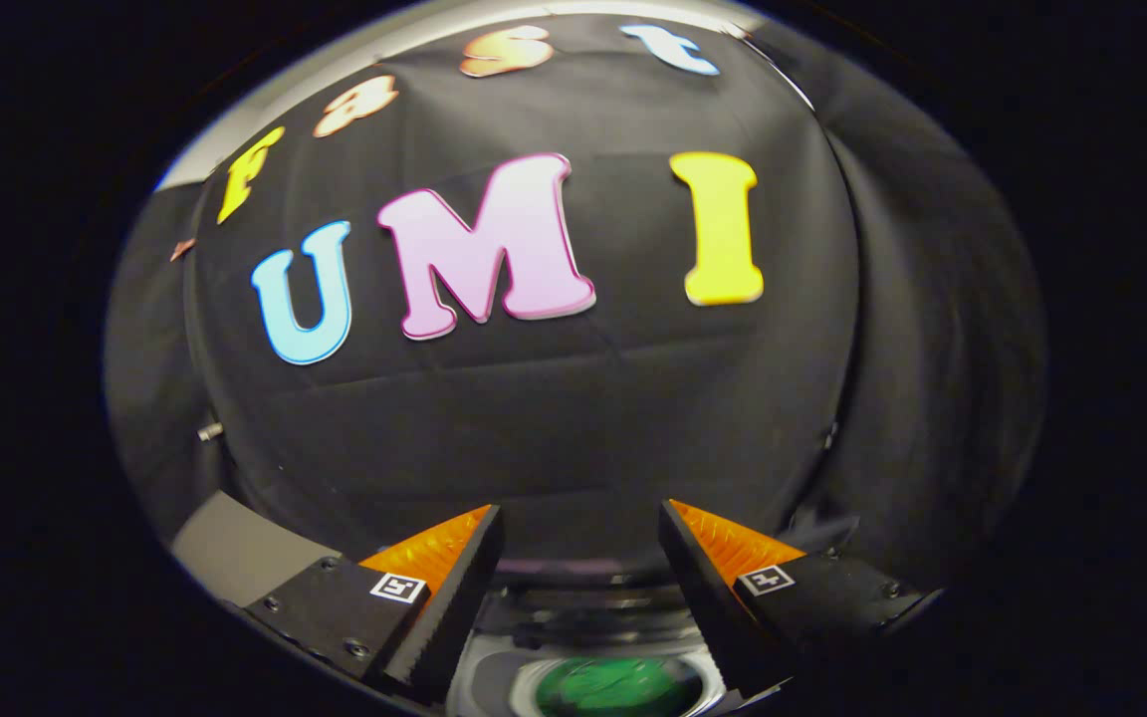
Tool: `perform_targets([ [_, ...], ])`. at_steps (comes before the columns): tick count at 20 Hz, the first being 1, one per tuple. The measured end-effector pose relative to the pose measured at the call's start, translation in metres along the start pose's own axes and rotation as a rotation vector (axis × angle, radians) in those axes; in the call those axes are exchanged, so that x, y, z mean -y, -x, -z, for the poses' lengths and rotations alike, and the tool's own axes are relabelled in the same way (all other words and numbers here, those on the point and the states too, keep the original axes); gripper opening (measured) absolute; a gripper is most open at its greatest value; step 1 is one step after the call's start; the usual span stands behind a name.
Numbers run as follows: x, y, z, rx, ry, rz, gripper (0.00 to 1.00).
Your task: Put the clothes into the washing machine and then close the washing machine lid.
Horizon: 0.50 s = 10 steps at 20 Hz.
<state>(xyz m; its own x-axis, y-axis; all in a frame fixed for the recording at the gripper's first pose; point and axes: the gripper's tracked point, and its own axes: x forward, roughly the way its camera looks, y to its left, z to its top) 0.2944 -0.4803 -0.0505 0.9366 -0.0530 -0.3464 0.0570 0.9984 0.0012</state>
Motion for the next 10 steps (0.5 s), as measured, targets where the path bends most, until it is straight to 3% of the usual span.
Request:
perform_targets([
  [2, 0.01, -0.017, 0.018, -0.065, 0.102, 0.021, 0.97],
  [4, 0.021, -0.027, 0.081, -0.285, 0.079, 0.023, 0.98],
  [5, 0.019, -0.033, 0.085, -0.243, -0.056, 0.001, 0.98],
  [10, 0.015, -0.031, 0.085, -0.218, 0.006, 0.0, 1.0],
])
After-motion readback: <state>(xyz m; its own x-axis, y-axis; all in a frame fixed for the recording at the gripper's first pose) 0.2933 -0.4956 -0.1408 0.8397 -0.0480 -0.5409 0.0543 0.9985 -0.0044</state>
